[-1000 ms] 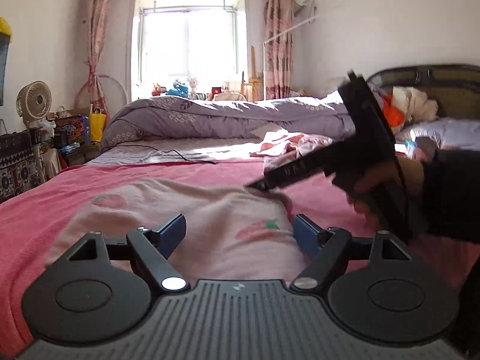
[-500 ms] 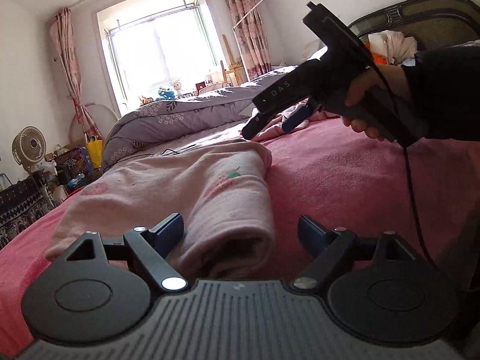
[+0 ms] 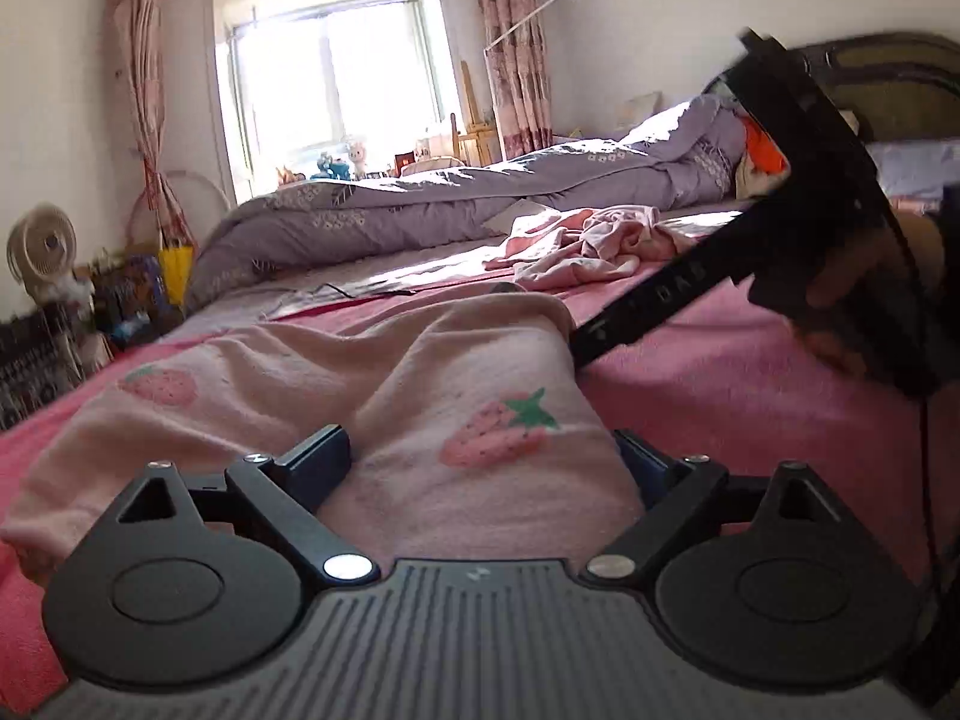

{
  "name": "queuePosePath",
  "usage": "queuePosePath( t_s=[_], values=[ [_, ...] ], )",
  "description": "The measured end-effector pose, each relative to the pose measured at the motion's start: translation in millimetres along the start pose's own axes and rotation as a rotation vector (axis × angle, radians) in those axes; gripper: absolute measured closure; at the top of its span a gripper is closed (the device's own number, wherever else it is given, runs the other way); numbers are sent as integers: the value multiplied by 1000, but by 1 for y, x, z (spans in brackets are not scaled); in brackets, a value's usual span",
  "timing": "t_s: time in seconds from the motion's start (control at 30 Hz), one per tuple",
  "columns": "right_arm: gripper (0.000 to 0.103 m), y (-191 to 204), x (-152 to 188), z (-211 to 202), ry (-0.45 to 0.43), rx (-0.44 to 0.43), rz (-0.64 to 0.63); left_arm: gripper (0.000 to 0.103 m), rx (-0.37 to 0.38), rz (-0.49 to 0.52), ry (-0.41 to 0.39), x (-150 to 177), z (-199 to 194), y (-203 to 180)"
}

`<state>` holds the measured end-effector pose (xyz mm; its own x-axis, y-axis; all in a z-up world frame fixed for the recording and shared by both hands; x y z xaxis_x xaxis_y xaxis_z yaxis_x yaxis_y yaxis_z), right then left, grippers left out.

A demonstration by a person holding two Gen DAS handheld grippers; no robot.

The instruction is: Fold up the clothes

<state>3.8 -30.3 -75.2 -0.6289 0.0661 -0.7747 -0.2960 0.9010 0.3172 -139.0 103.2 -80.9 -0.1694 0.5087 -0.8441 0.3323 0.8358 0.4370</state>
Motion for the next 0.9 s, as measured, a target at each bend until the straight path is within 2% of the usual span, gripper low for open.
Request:
queuePosePath(
  t_s=[0.07, 0.2, 0.3, 0.37, 0.4, 0.53, 0.6, 0.73, 0.77, 0.83, 0.9],
  values=[
    [13, -5, -6, 3, -18, 26, 18, 10, -79, 86, -11, 2, -5, -15],
    [13, -16, -17, 9, -54, 77, 53, 9, -66, 29, -12, 3, -11, -11],
    [13, -23, -25, 12, -83, 110, 77, 8, -88, 2, -32, -4, -33, 2],
    [13, -17, -33, 1, -130, 67, 51, 4, -125, -35, -69, -12, -51, 21],
    [13, -13, -36, -5, -151, 39, 36, 1, -118, -42, -60, -8, -50, 20],
    [13, 59, -33, -19, -171, -228, -110, 0, -87, -68, -26, 5, -50, 14],
    [12, 96, -30, -24, -175, -328, -199, 0, -72, -81, -8, 12, -50, 11],
    [9, 139, -32, -10, -158, -387, -262, 1, -43, -102, 26, 25, -50, 4],
    [8, 148, -31, -3, -145, -393, -273, 1, -53, -27, 39, 25, -51, -8],
    [8, 152, -22, 21, -104, -337, -327, 1, -52, 77, 41, 23, -58, -23],
    [7, 143, -5, 53, -34, -213, -387, 0, -30, 76, 30, 25, -67, -19]
  ],
)
Point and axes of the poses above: each gripper's, at about its wrist camera, not at the fingertips, and z roughly the way its jaws point, y to its left, x to its underside, the point moved 10 cm from there along z, roughly the way its jaws point, and after that the axes turned 14 degrees about z, right-handed, at the moved point
